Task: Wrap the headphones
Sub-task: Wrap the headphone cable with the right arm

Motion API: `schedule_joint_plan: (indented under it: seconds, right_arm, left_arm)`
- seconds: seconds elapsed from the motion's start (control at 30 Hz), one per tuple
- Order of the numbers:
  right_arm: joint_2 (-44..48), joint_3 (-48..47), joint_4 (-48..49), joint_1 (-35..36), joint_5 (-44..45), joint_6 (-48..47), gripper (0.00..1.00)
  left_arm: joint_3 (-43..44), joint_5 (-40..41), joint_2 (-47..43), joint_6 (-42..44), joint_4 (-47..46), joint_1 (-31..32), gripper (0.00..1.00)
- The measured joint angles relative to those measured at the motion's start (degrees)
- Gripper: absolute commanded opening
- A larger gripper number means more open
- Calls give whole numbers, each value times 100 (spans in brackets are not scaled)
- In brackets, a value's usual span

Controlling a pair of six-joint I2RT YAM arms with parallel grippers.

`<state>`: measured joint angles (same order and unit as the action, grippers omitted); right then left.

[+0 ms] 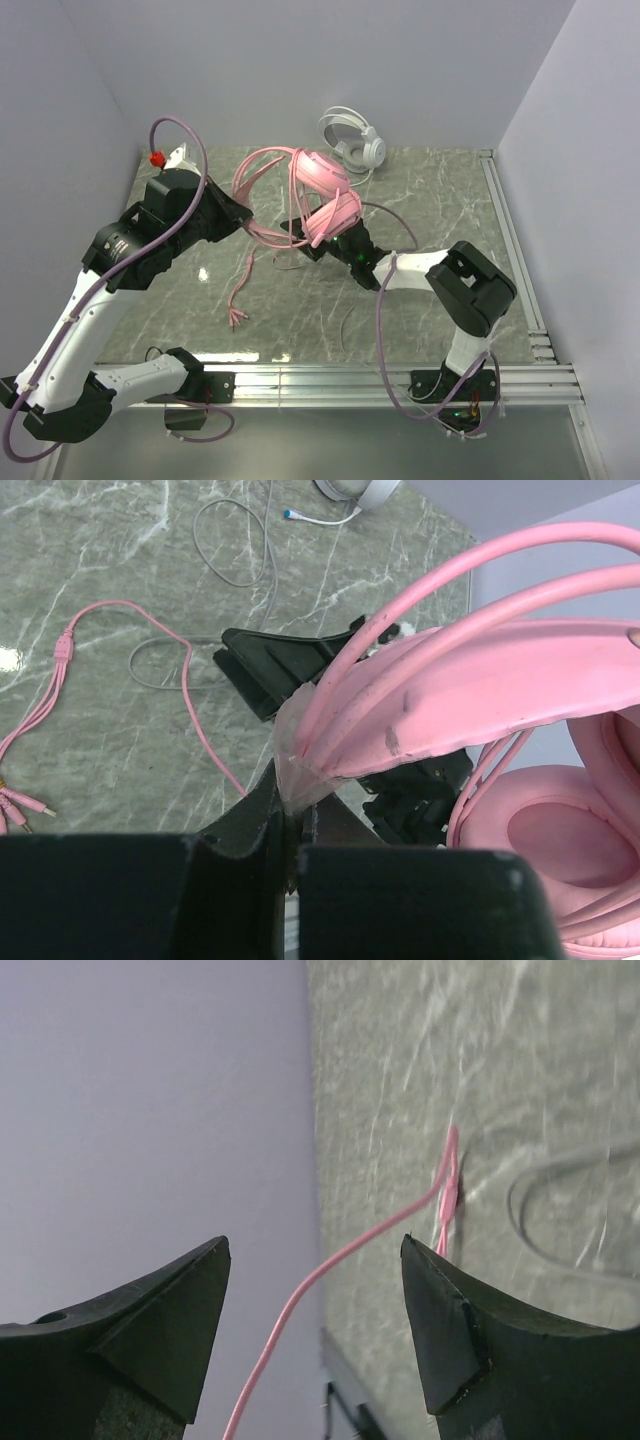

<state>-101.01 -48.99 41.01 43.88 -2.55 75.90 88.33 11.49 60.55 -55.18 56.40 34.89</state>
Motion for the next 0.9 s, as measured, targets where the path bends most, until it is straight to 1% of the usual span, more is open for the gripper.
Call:
schedule_joint_plan:
  seconds: [0.17,0.37,0.63,0.83,0.9]
  right_arm:
    - [-149,-87,-402,2,-221,973,76]
    - [-258,-96,-446,37,-385,1622,76]
    - [-1086,-291,363,109,-678,2459,74]
    - [-1239,-339,704,127,-656,2791,71]
    - [-1322,-431,909,127,-658,2911,68]
  left_arm:
    - [2,13,0,0,0,2,0]
    - [2,33,-4,0,0,0,0]
    - [2,35,-15,0,0,0,1]
    - [-2,33,-70,0,0,2,0]
    - [-4,33,-90,0,0,2,0]
